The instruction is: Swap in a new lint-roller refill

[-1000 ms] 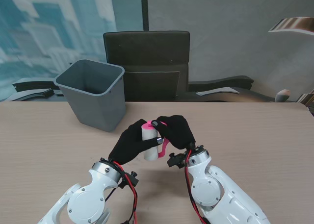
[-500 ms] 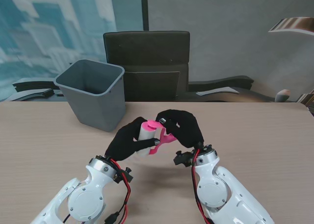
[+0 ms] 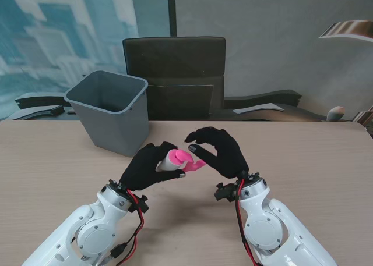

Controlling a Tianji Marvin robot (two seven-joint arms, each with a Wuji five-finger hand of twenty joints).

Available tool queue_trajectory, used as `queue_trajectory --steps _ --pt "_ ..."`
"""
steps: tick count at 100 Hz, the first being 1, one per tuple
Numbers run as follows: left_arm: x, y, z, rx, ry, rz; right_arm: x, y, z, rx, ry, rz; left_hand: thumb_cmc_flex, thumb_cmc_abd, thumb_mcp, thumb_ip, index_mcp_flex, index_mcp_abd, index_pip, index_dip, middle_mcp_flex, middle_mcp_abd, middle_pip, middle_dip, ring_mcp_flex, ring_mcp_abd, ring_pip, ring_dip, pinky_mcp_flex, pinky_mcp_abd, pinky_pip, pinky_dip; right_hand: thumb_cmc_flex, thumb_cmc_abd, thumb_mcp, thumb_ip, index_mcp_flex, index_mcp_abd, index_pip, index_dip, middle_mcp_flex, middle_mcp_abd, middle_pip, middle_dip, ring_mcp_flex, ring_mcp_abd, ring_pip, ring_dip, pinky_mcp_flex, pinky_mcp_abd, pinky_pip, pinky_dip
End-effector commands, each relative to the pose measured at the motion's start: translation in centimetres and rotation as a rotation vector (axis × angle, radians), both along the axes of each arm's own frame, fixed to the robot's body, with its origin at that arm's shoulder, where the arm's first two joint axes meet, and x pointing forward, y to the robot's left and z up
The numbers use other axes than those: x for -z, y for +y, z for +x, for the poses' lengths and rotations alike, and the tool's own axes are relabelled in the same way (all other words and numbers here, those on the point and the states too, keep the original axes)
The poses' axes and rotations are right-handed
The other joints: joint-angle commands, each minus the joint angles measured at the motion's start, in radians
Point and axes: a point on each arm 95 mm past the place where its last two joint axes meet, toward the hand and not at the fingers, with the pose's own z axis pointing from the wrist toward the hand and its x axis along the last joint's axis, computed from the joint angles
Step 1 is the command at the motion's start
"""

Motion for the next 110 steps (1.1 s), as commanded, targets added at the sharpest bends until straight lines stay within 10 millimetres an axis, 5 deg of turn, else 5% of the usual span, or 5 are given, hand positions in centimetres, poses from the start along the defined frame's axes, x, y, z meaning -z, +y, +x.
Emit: queue_trajectory --steps 1,22,36,51,110 --pt "-0.1 0.1 0.2 0.005 0.002 0.003 0.3 0.0 -0.3 -0.014 -0.001 -0.049 0.161 0.129 0.154 0.032 0.066 -0.198 0.112 0.018 0.058 -0.054 0.027 0.019 0.049 -0.020 0.027 0.016 0.004 -0.028 0.036 -0.007 0.041 -0.052 0.023 0.047 -0.042 -0.032 -0.017 -0.016 -0.048 -0.029 -0.011 -0.013 -0.035 -0.154 -0.030 -0.010 -0.023 -0.012 -0.026 0.010" --pt "-0.1 0.1 0.2 0.008 -0.002 0.000 0.7 0.2 -0.2 -0.037 0.012 -0.095 0.159 0.130 0.156 0.032 0.066 -0.200 0.111 0.019 0.058 -0.056 0.026 0.019 0.051 -0.022 0.025 0.015 0.009 -0.029 0.035 -0.008 0.106 -0.122 0.068 0.025 -0.069 -0.044 0.030 -0.066 -0.058 -0.029 -0.007 0.001 -0.046 -0.157 -0.043 -0.005 -0.037 -0.004 -0.051 0.026" --pt "-0.1 0.1 0.2 0.008 -0.001 -0.007 0.8 0.3 -0.2 -0.038 0.008 -0.101 0.156 0.132 0.156 0.031 0.063 -0.202 0.111 0.021 0.057 -0.058 0.026 0.020 0.051 -0.025 0.024 0.015 0.009 -0.029 0.036 -0.008 0.162 -0.142 0.093 0.008 -0.108 -0.055 0.218 -0.196 -0.040 -0.035 0.000 0.013 -0.031 -0.158 -0.035 0.003 -0.028 0.000 -0.056 0.046" --pt "-0.1 0.0 0.1 0.006 0.002 -0.018 0.8 0.4 -0.1 -0.039 0.004 -0.098 0.155 0.133 0.156 0.030 0.062 -0.203 0.112 0.022 0.056 -0.060 0.027 0.021 0.050 -0.026 0.025 0.016 0.009 -0.029 0.035 -0.009 0.117 -0.143 0.177 -0.012 -0.100 -0.051 0.238 -0.205 -0.028 -0.038 0.007 0.018 -0.022 -0.158 -0.026 0.007 -0.024 0.001 -0.056 0.046" --pt "0.0 -0.2 0.1 0.022 0.009 -0.027 1.3 1.1 0.0 -0.057 0.023 -0.089 0.154 0.133 0.157 0.030 0.062 -0.208 0.113 0.022 0.057 -0.062 0.026 0.021 0.052 -0.030 0.023 0.017 0.011 -0.033 0.035 -0.011 0.088 -0.161 0.196 -0.017 -0.069 -0.039 0.217 -0.185 -0.016 -0.038 0.017 0.025 -0.009 -0.158 -0.015 0.013 -0.020 0.002 -0.052 0.048"
